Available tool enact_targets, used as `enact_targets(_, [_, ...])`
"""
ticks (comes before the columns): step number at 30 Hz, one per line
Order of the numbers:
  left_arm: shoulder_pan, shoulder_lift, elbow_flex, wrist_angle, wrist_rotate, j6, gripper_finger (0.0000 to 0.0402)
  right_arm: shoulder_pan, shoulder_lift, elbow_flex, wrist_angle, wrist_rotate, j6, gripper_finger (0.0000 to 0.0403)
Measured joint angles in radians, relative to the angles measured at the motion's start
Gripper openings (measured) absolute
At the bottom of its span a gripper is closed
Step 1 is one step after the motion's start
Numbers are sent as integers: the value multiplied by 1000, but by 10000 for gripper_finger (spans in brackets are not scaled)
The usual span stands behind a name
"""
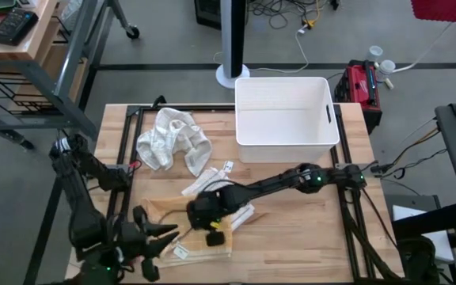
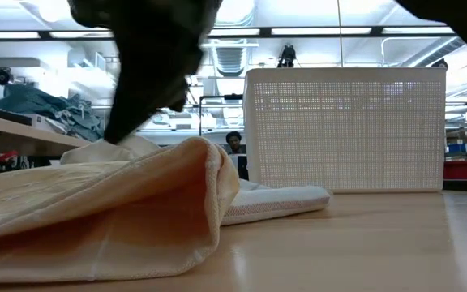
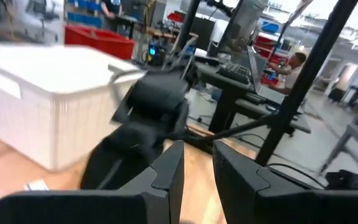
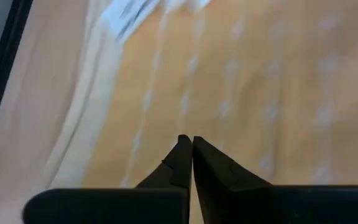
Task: Fold towel
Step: Fold the yellow squared towel
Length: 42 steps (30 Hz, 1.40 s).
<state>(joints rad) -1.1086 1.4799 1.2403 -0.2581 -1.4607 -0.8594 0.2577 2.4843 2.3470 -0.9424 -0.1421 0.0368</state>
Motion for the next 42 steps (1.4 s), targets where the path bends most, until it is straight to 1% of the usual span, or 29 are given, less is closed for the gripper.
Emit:
enact_targets(4, [9, -11, -97, 2, 48, -190, 76, 43, -3, -6, -93, -22, -31, 1])
enact_targets(8, [19, -33, -184, -9, 195, -328, 76, 80, -21, -11, -167, -23, -39, 2])
enact_targets(10, [24, -48, -206, -36, 249, -402, 76, 98, -36, -27, -206, -23, -41, 1])
enact_targets(12, [25, -56, -225, -83, 286, -442, 76, 114, -66, -63, -228, -23, -38, 1])
enact_targets(15, [32, -64, -234, -147, 388, -448, 76, 131, -146, -145, -221, -14, -22, 2])
enact_targets(17, [40, -65, -235, -190, 461, -452, 76, 138, -223, -219, -193, -7, 1, 2])
enact_targets(19, [52, -65, -235, -225, 525, -452, 76, 144, -304, -314, -129, 27, 32, 2])
enact_targets(21, [72, -65, -235, -249, 561, -456, 76, 149, -391, -418, -56, 72, 60, 2])
enact_targets(24, [118, -60, -236, -302, 628, -505, 76, 153, -525, -574, 71, 138, 110, 2])
enact_targets(28, [203, -34, -239, -370, 795, -562, 76, 153, -667, -753, 195, 189, 173, 2])
enact_targets(30, [246, -18, -239, -396, 898, -565, 76, 153, -715, -830, 234, 205, 204, 2])
enact_targets(32, [273, -4, -239, -419, 964, -566, 76, 153, -757, -896, 265, 222, 230, 2])
enact_targets(38, [324, 23, -240, -508, 1070, -586, 76, 156, -833, -1028, 325, 272, 285, 2])
enact_targets(42, [337, 53, -241, -581, 1156, -590, 76, 158, -854, -1075, 361, 277, 308, 2])
